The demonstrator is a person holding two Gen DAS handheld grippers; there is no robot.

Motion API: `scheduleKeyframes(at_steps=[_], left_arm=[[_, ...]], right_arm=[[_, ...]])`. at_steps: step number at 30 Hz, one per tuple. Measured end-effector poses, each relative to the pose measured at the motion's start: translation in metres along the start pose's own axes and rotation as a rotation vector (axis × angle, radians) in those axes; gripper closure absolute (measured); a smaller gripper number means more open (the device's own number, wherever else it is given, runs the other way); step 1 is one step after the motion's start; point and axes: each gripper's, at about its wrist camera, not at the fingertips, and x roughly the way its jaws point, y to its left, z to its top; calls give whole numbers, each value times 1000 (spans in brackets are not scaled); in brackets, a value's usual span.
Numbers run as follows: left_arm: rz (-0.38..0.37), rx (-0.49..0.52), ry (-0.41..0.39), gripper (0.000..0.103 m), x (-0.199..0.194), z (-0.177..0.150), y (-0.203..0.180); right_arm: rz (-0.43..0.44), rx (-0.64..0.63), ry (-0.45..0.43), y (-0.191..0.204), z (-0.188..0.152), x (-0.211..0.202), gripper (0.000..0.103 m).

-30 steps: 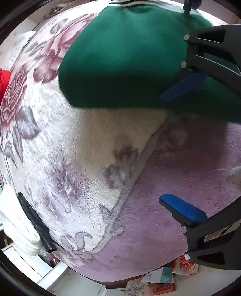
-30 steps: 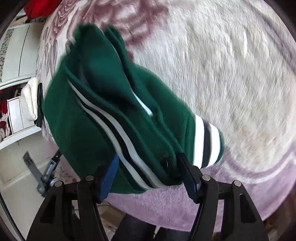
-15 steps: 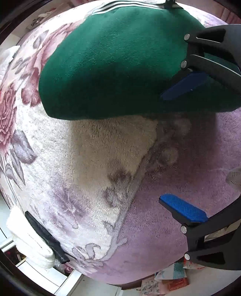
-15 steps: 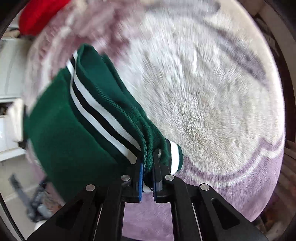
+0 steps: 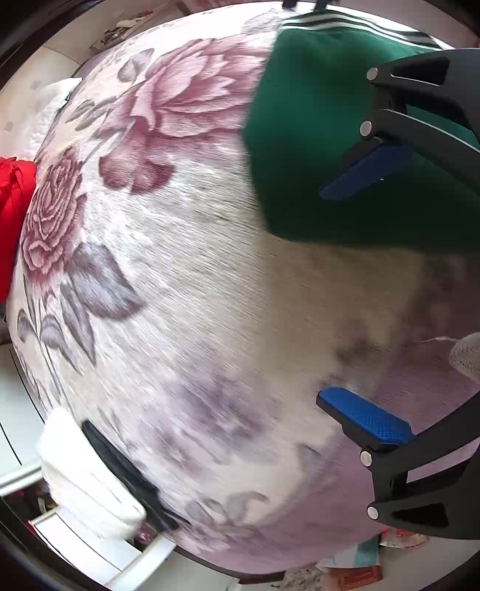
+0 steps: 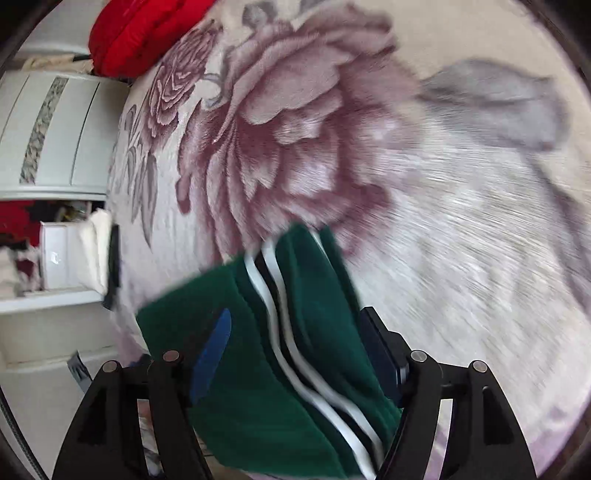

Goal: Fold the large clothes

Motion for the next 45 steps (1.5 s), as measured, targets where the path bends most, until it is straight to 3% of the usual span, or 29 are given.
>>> scheduleKeyframes(at_steps=[2,3,4,8,11,13,15,17,18,19,21,24,26,28,29,30,31,36,39,41,43,45], left_arm=[[-1,14,9,0,12,17,-9],[10,29,15,0,19,23,-13],[22,44,20,0,25,26,-16],[21,84,29,0,36,30,-21],[34,91,27,0,28,29,-20],[50,98,25,0,21,26,-21],[59,99,15,0,7,18,-20],[66,102,14,0,-4,6,-19],[74,107,16,0,-9,-1,-20],[74,112,24,0,-15,-12,-22],[60,111,48,0,-20,-30,-25],[36,113,107,0,-19,-61,-33],[34,128,136,0,-13,-74,-40],[30,138,165,0,-5,-85,-47],[28,142,170,0,-2,-88,-50],[29,145,170,0,-3,-91,-51],[33,155,170,0,-3,-93,-53],[28,176,153,0,-15,-96,-56],[22,179,164,0,-13,-99,-57],[17,173,174,0,-9,-100,-55],[11,160,173,0,-10,-98,-50],[10,150,159,0,-13,-97,-42]], right_arm=[[38,24,56,6,17,30,31],[54,7,59,10,18,41,61],[9,-19,69,18,20,50,99],[-117,-86,-113,46,25,40,100],[-184,-78,-44,41,33,62,100],[-167,-82,-2,40,29,61,97],[-143,-67,15,38,17,44,83],[-147,-51,6,26,-6,19,60],[-150,-32,5,17,-22,7,39],[-160,16,8,1,-45,-4,29],[-153,133,24,-35,-82,-28,29],[-70,331,30,-86,-131,-30,29],[44,448,30,-112,-157,-17,29],[143,476,20,-119,-168,-1,30],[177,470,5,-119,-171,5,36],[171,452,-4,-114,-172,12,79],[125,442,-38,-107,-173,9,86],[44,398,-171,-81,-189,-32,88],[-11,424,-98,-106,-184,-2,87],[-15,408,-52,-116,-177,12,81],[-75,344,-13,-110,-165,10,56],[-85,276,-26,-102,-157,-5,53]])
